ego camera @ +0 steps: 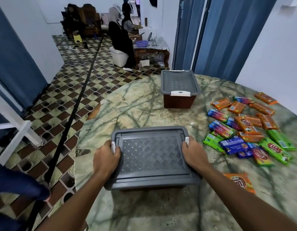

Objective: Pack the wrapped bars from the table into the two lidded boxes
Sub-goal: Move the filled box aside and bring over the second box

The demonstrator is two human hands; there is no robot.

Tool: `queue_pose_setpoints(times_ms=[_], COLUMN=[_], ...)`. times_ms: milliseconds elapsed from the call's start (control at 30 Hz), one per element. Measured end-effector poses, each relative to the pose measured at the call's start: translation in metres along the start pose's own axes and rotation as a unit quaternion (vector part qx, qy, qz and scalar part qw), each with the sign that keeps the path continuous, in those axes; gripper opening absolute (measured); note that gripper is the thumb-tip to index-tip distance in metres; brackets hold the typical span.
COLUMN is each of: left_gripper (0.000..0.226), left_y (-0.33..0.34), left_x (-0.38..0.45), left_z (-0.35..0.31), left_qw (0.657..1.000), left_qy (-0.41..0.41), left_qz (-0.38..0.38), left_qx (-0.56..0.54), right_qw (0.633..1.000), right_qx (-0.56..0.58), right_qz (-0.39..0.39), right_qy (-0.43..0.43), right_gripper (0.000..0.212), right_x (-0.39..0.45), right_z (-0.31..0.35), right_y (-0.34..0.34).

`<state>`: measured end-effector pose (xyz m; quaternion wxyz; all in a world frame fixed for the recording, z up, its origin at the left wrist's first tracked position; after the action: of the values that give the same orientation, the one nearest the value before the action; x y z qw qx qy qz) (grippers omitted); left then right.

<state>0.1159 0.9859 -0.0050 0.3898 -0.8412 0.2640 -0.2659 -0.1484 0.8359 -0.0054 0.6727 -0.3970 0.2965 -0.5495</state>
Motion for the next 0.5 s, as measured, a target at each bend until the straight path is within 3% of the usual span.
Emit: queue_pose_setpoints(times_ms=[500], left_gripper=[0.02], left_y=[0.0044], left_x=[0.0018], left_z=[0.0047], left_qw=[1.0], left_qy=[0.01], left_qz=[-0.001], left_qx=[-0.005], right_qw=[0.999], right_qx=[-0.04], right_qz=[-0.027], right_qy=[0.016], right_gripper=[0.033], right_x=[-0.0028], right_z=[0.0027], right_y=[-0.0045])
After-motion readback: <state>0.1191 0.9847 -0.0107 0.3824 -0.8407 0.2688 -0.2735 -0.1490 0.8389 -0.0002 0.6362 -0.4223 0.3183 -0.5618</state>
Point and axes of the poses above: each hand's wrist, its own x-axis towards the middle knuckle, its own y-axis out of the palm, z = x × y, the point moved 3 cm from there along x, towards the middle knuckle, and after that the axes turned 3 degrees about -z, right-handed, at the moved point
